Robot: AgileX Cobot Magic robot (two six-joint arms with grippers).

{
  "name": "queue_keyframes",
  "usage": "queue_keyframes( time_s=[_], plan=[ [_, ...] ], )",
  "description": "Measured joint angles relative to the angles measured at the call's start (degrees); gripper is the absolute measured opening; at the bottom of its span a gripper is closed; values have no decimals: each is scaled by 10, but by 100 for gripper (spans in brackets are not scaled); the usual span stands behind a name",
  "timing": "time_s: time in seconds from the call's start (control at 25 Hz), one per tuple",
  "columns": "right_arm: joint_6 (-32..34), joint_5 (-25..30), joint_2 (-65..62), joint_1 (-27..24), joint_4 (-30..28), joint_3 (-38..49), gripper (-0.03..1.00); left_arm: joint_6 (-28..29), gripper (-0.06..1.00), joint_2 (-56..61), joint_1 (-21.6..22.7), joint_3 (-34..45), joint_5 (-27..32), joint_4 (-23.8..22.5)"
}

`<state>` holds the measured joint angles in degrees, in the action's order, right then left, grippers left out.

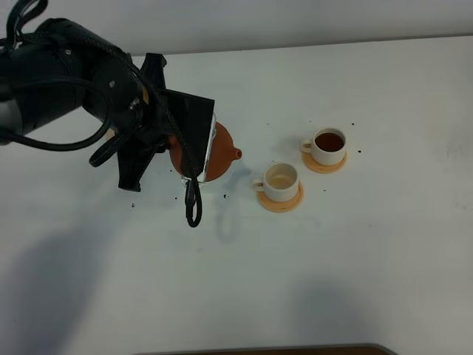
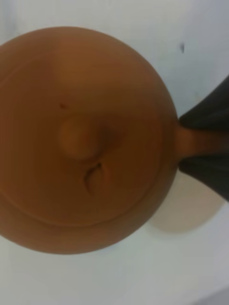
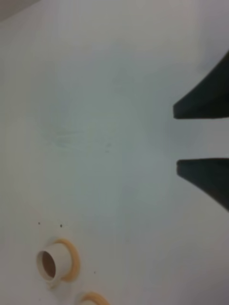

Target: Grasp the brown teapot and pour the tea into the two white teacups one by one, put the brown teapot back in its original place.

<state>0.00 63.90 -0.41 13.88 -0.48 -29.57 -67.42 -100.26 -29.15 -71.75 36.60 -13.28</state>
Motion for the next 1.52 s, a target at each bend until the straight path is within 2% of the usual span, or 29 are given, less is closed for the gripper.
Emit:
queue_keyframes(
  time_s=[0.12, 0.24, 0.6, 0.92, 1.52],
  plan=[
    [0, 0, 0, 0, 0, 0, 24, -1, 14, -14, 0, 15, -75, -30],
    [0, 0, 0, 0, 0, 0, 24, -1, 14, -39, 0, 15, -122, -62],
    [0, 0, 0, 0, 0, 0, 24, -5, 14, -94, -21, 19, -212, -175],
    [0, 0, 0, 0, 0, 0, 24, -6, 14, -98, -23, 19, -248, -215],
    [0, 0, 0, 0, 0, 0, 24, -6, 14, -132, -27, 19, -308, -238]
  ],
)
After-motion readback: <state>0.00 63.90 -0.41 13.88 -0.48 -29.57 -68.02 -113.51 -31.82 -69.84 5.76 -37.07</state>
